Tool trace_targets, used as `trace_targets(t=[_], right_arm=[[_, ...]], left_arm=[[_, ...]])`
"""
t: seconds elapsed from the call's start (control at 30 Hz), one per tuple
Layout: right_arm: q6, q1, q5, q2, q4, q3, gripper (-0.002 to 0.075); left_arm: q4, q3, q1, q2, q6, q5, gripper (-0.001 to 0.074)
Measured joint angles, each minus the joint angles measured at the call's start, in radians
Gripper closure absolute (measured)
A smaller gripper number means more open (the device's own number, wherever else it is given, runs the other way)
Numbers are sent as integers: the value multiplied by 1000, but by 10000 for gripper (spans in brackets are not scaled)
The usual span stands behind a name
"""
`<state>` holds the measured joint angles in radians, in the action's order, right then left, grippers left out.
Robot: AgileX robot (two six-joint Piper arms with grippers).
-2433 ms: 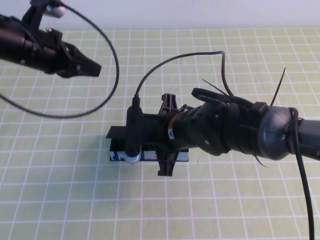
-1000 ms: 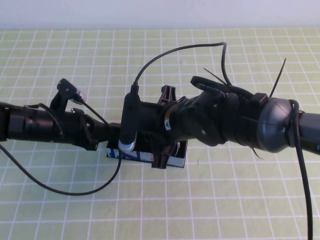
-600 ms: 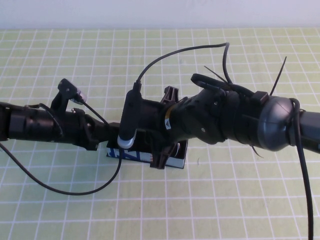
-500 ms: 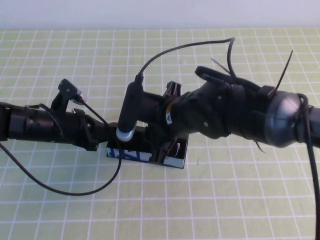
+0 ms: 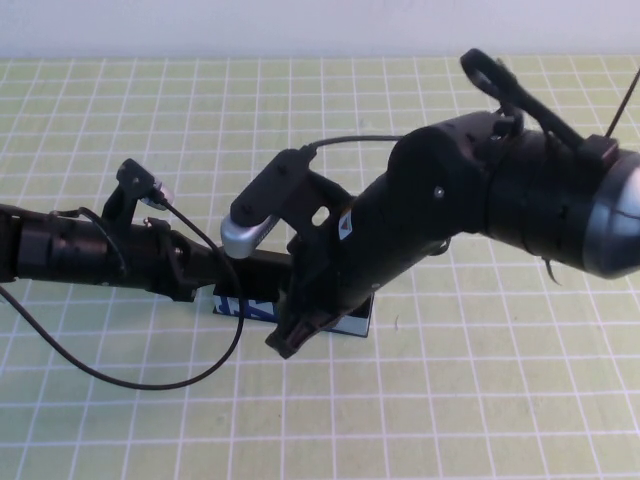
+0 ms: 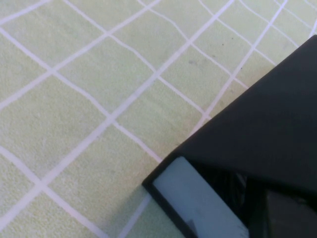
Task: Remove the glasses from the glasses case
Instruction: Pick up the glasses from the glasses case
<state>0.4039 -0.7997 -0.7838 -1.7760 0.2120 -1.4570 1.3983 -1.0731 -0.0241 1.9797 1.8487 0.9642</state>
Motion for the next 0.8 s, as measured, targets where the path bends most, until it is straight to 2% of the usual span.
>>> trace_targets(t=[0.1, 0.33, 0.8], right_arm=[[-55, 0, 6, -46, -32, 1, 739], [-257, 10, 96, -118, -227, 9, 742], [-288, 142, 214, -124, -239, -26, 742]], left_arm=[[-2, 0, 0, 0, -3, 0, 739], [-13, 0, 0, 0, -21, 2, 739], [-58, -1, 0, 0, -67, 50, 739]])
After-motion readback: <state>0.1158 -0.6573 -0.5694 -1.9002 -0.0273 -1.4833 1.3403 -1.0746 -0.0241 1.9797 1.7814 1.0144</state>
